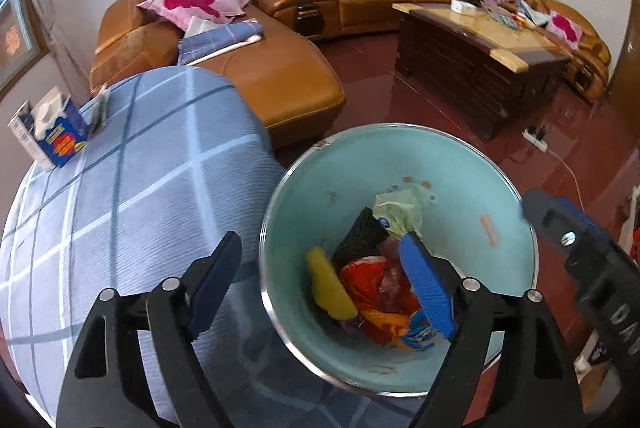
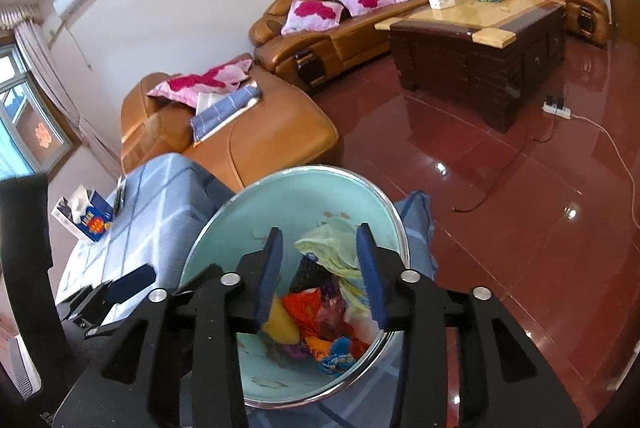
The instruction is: Collect trash
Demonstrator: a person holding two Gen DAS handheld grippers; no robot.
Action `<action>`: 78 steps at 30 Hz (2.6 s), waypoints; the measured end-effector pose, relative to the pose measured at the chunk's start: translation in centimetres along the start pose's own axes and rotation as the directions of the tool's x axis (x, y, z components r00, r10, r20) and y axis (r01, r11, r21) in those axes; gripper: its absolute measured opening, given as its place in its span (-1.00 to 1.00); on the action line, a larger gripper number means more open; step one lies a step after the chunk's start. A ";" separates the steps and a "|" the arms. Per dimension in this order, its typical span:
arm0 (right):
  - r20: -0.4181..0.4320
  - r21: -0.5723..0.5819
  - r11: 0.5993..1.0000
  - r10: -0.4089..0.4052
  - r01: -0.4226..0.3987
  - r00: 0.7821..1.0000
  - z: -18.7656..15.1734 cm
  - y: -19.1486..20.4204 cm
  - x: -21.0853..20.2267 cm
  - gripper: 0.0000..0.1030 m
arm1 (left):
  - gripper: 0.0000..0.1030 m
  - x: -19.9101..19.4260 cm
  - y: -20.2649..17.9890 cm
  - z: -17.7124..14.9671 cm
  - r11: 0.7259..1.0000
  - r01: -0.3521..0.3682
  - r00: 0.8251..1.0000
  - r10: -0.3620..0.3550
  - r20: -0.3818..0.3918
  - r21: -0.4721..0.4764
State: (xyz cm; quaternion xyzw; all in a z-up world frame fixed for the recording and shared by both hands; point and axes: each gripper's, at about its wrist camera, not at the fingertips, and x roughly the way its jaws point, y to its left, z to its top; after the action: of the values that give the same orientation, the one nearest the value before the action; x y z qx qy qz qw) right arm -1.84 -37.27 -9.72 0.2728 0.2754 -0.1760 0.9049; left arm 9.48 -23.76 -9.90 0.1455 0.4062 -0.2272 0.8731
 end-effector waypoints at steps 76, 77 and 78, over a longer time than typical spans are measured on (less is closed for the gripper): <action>0.463 0.012 0.974 -0.205 0.225 0.862 -2.4 3.8 -13.4 0.87 | 0.89 -15.2 3.6 -3.2 0.992 -0.120 0.919 0.127 0.373 -0.041; 0.464 0.014 0.974 -0.205 0.224 0.862 -2.4 3.8 -13.5 0.87 | 0.89 -15.1 3.6 -3.2 0.991 -0.124 0.918 0.130 0.374 -0.040; 0.465 0.016 0.975 -0.204 0.223 0.861 -2.5 3.8 -13.5 0.87 | 0.89 -15.2 3.5 -3.1 0.991 -0.124 0.918 0.130 0.373 -0.040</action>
State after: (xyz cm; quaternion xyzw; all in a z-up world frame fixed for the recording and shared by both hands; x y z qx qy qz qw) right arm -11.65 -30.50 -1.99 0.1733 0.0830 -0.3297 0.9243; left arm 0.69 -15.14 0.12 0.1186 0.2232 -0.1903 0.9486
